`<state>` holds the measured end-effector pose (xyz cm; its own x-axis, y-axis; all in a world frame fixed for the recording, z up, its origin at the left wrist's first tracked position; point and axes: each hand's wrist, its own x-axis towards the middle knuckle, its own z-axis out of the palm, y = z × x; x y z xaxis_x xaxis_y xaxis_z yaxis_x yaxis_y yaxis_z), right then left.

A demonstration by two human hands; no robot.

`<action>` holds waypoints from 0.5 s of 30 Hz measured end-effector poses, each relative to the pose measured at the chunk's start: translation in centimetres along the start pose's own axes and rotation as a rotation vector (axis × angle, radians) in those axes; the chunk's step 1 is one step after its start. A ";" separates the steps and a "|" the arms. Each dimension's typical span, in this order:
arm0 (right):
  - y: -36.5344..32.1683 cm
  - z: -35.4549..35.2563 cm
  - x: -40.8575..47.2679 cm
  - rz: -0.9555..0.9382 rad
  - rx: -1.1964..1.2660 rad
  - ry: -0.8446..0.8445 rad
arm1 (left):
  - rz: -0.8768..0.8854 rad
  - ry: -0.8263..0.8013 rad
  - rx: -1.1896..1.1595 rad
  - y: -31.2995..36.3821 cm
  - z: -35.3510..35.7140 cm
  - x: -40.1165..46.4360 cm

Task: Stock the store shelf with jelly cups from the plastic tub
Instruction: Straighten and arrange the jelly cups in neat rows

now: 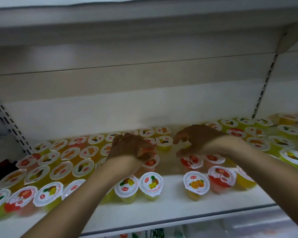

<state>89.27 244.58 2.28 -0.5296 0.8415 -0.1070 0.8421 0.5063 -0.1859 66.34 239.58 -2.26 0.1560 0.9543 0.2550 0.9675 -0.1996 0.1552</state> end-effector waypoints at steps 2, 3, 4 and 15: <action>0.0 -0.3 -1.4 0.060 -0.046 -0.027 | -0.009 -0.041 -0.002 0.4 -0.3 -0.8; -0.1 -0.1 -1.8 0.089 -0.079 -0.032 | -0.018 -0.070 0.000 0.5 -0.3 -1.2; -0.2 0.1 -2.1 0.111 -0.103 -0.035 | -0.020 -0.093 0.008 0.7 -0.3 -1.4; -1.6 2.8 -1.0 0.126 -0.039 0.070 | -0.048 -0.069 0.031 1.5 -0.2 -1.6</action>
<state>88.20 242.37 -0.05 -0.4125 0.9090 -0.0588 0.9053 0.4020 -0.1374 67.52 237.71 -2.21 0.1212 0.9760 0.1810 0.9799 -0.1468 0.1353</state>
